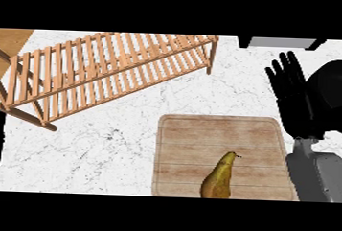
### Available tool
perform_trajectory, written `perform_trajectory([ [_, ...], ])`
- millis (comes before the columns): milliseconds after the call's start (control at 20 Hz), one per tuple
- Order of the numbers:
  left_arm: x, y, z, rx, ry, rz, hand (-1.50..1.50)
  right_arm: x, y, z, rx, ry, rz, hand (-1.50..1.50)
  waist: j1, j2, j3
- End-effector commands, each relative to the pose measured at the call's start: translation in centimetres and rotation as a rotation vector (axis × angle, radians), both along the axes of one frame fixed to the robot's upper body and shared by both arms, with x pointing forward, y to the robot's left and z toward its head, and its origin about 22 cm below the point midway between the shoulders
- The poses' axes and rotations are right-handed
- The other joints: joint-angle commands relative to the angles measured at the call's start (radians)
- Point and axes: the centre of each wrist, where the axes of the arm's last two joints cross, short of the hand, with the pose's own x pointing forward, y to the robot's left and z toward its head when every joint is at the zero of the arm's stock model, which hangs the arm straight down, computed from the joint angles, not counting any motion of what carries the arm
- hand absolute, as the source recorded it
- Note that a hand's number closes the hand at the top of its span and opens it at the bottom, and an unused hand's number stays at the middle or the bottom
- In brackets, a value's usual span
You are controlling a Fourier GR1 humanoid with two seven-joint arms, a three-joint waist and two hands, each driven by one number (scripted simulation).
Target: Pick the pear from the cutting board and place it in the pot
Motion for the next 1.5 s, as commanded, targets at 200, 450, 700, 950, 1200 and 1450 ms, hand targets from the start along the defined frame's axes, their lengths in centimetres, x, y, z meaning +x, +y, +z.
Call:
perform_trajectory([
  [200,5.1,-6.6,5.1,-0.258,-0.276,-0.181,0.00,0.6,-0.8,8.1,-0.329,-0.188,0.382,1.50,-0.058,-0.031,-0.038],
  [450,4.6,-6.7,4.6,-0.390,-0.296,-0.181,0.00,-0.7,-5.8,8.6,-0.901,-0.209,0.231,-1.50,-0.112,-0.027,-0.037],
  [700,4.2,-7.0,5.1,-0.416,-0.318,-0.200,0.00,-3.1,-5.1,8.3,-1.002,-0.404,0.417,-1.50,-0.111,-0.027,-0.032],
  [950,4.9,-7.3,5.1,-0.434,-0.318,-0.198,0.00,-4.5,-4.9,9.8,-1.211,-0.405,0.481,-1.50,-0.112,-0.021,-0.035],
  [1200,4.8,-6.9,5.7,-0.424,-0.315,-0.213,0.00,-6.3,-3.1,10.3,-1.421,-0.296,0.604,-1.50,-0.107,-0.024,-0.038],
  [1450,5.3,-7.9,6.0,-0.421,-0.326,-0.245,0.00,-7.1,-0.7,10.5,-1.503,-0.237,0.612,-1.50,-0.076,-0.019,-0.038],
])
